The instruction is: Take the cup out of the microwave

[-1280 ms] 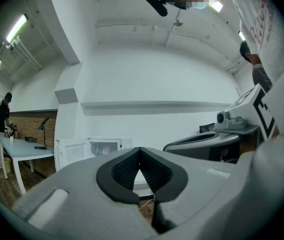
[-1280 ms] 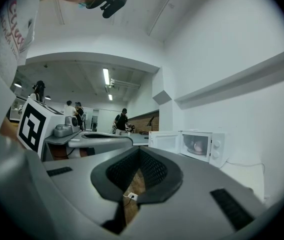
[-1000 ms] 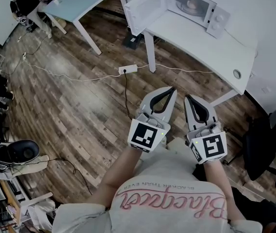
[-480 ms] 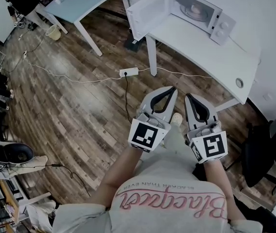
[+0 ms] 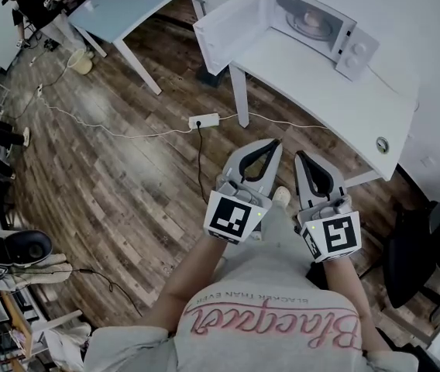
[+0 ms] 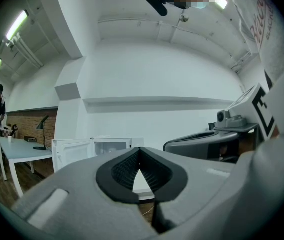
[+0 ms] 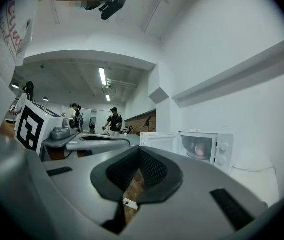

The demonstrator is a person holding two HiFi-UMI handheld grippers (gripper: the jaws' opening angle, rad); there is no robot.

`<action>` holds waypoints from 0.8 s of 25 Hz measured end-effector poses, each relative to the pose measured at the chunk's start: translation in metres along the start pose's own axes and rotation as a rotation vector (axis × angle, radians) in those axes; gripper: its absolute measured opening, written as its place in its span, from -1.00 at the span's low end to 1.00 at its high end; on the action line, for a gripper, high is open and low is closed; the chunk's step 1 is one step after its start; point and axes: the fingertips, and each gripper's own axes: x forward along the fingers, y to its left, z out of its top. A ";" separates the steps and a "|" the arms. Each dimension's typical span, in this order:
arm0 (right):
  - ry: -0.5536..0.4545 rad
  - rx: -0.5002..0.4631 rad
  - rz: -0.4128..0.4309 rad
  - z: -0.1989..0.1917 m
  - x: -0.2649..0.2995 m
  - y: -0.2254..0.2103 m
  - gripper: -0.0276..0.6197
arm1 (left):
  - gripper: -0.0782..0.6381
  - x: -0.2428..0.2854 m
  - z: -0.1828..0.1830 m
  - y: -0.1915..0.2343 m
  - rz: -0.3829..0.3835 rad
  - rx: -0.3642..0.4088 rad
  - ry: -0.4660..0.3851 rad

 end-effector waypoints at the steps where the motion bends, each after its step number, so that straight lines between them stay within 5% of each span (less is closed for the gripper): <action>1: 0.000 0.002 -0.001 -0.001 0.005 -0.006 -0.89 | -0.77 0.006 -0.001 0.003 0.002 0.000 0.001; 20: -0.008 0.004 0.025 0.008 0.092 -0.123 -0.89 | -0.77 0.142 0.005 0.056 0.023 0.018 -0.004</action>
